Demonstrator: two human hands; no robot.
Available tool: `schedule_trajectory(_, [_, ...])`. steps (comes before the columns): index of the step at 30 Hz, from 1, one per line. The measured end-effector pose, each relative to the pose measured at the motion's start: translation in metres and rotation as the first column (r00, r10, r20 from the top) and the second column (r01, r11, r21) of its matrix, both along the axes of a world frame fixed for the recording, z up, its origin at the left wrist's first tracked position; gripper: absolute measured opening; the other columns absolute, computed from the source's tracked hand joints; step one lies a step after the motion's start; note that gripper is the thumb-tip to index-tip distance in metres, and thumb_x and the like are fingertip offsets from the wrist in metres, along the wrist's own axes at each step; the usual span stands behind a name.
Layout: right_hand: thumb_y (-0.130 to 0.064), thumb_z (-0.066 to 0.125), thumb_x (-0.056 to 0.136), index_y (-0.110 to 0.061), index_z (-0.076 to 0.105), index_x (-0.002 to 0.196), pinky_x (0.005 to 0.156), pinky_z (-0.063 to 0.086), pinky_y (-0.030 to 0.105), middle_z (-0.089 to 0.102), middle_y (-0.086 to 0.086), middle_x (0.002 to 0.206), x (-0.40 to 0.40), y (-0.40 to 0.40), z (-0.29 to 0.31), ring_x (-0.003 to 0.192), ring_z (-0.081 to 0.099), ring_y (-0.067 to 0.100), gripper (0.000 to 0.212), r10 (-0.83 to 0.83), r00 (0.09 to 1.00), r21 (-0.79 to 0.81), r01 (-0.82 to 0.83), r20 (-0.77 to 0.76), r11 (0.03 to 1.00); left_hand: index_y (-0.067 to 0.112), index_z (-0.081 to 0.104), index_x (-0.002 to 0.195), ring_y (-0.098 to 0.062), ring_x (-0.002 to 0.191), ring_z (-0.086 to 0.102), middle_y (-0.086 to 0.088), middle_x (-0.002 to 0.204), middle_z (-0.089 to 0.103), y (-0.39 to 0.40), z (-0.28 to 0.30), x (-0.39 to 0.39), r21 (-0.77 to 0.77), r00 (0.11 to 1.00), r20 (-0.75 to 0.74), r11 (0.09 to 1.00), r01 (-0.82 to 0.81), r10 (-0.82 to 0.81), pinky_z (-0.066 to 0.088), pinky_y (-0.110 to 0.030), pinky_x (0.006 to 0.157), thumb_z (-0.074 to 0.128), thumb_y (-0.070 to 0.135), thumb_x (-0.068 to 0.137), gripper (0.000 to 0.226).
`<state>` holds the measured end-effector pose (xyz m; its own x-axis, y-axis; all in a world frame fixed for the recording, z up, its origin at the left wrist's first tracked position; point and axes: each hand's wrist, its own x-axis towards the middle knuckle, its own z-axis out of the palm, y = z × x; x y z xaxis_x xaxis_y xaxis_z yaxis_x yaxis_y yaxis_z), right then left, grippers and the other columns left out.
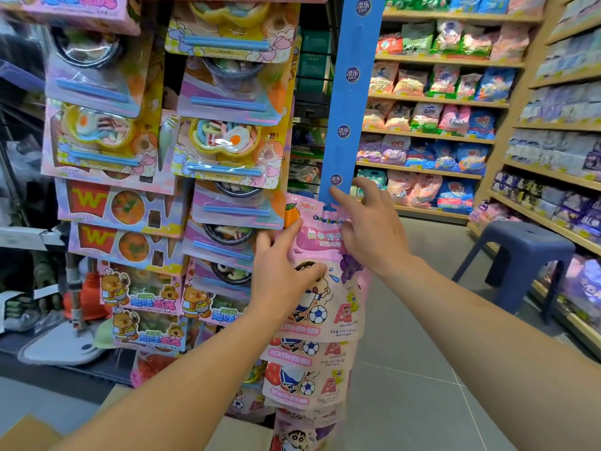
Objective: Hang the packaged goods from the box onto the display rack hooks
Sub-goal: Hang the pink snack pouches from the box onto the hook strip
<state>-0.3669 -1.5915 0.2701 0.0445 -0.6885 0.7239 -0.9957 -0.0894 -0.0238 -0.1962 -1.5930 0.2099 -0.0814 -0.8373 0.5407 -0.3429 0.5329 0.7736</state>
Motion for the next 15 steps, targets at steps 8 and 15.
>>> schedule_trajectory(8, [0.002, 0.056, 0.085, -0.026, 0.070, 0.108, 0.096, 0.045, 0.023, 0.058, 0.001, 0.120, -0.005, -0.001, 0.014, 0.112, 0.054, 0.016, 0.038, 0.160, 0.770, 0.048, -0.240, 0.618, 0.970, 0.034, 0.043, 0.144, -0.012, 0.108, 0.046, 0.004, 0.113, 0.037, 0.000, -0.005, 0.002, -0.067, 1.000, -0.002, 0.998, -0.012, 0.012, 0.041, -0.021, 0.094, 0.084, 0.028, 0.071, 0.084])
schedule_trajectory(15, [0.001, 0.055, 0.083, -0.026, 0.059, 0.132, 0.088, 0.037, 0.014, 0.050, -0.006, 0.123, -0.005, 0.006, 0.024, 0.110, 0.049, 0.008, 0.056, 0.210, 0.832, 0.146, -0.325, 0.513, 0.934, 0.035, 0.042, 0.145, -0.003, 0.101, 0.043, 0.006, 0.112, 0.036, 0.001, -0.005, -0.003, -0.097, 1.000, -0.009, 0.995, -0.025, 0.025, 0.038, -0.014, 0.088, 0.084, 0.029, 0.071, 0.085])
